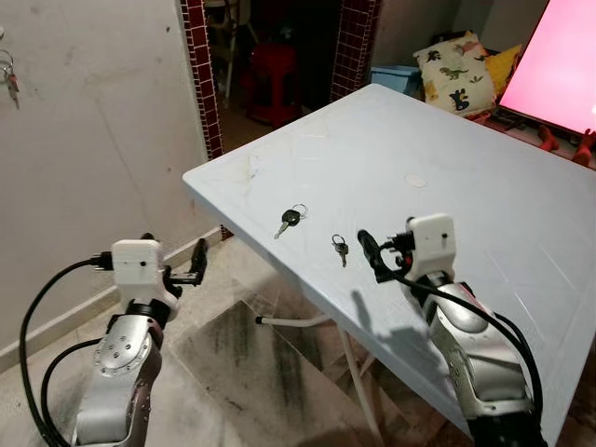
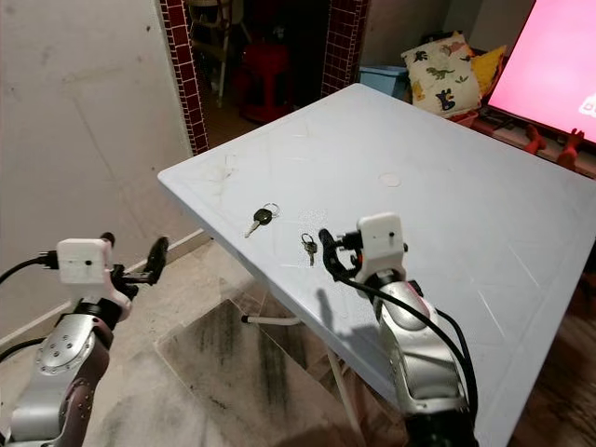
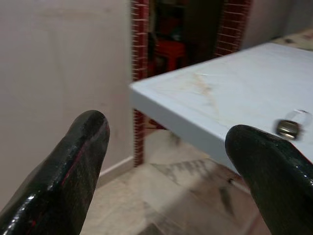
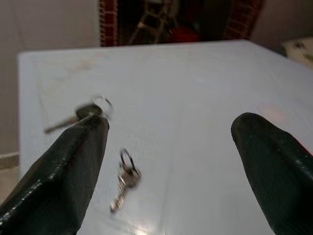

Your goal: Hang keys on a hook

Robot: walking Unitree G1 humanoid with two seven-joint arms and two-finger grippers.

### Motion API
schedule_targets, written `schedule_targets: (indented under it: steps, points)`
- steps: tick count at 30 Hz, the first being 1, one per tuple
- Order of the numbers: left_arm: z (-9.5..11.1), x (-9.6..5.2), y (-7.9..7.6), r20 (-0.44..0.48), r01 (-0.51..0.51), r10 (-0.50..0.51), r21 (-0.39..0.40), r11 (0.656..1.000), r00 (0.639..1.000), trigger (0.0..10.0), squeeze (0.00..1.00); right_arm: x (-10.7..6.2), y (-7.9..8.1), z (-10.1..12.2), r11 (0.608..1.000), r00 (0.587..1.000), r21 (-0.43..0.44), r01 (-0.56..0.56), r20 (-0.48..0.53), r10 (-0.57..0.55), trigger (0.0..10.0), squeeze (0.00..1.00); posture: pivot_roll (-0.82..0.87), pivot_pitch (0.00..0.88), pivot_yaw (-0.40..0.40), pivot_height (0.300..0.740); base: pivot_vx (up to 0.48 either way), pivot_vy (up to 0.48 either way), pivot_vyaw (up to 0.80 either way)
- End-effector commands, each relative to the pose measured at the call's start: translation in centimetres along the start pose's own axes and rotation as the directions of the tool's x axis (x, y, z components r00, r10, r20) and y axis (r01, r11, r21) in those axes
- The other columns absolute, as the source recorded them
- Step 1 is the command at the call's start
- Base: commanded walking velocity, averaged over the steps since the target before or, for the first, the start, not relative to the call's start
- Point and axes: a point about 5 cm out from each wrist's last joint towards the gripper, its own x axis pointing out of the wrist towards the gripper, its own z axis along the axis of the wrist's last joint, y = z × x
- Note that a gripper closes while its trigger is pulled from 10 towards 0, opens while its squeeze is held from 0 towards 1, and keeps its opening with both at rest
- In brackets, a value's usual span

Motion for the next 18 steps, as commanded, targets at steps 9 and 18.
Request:
schedule_targets:
  steps: [9, 18]
  points:
    - [3.5, 0.4, 1.7, 0.130, -0.061, 0.054, 0.052, 0.997, 0.990, 10.0, 0.00, 1.0, 0.2, 0.1, 1.000, 0.999, -0.009, -0.014, 0.029, 0.015, 10.0, 0.00, 0.17, 0.000, -0.059, 0.740, 0.000, 0.000, 0.00]
    - [3.7, 1.5, 1.8, 0.105, 0.015, -0.026, 0.102, 0.995, 0.994, 10.0, 0.00, 1.3, 0.1, 0.1, 0.999, 0.997, 0.001, 0.041, 0.065, -0.041, 10.0, 0.00, 0.16, 0.000, -0.016, 0.740, 0.000, 0.000, 0.00]
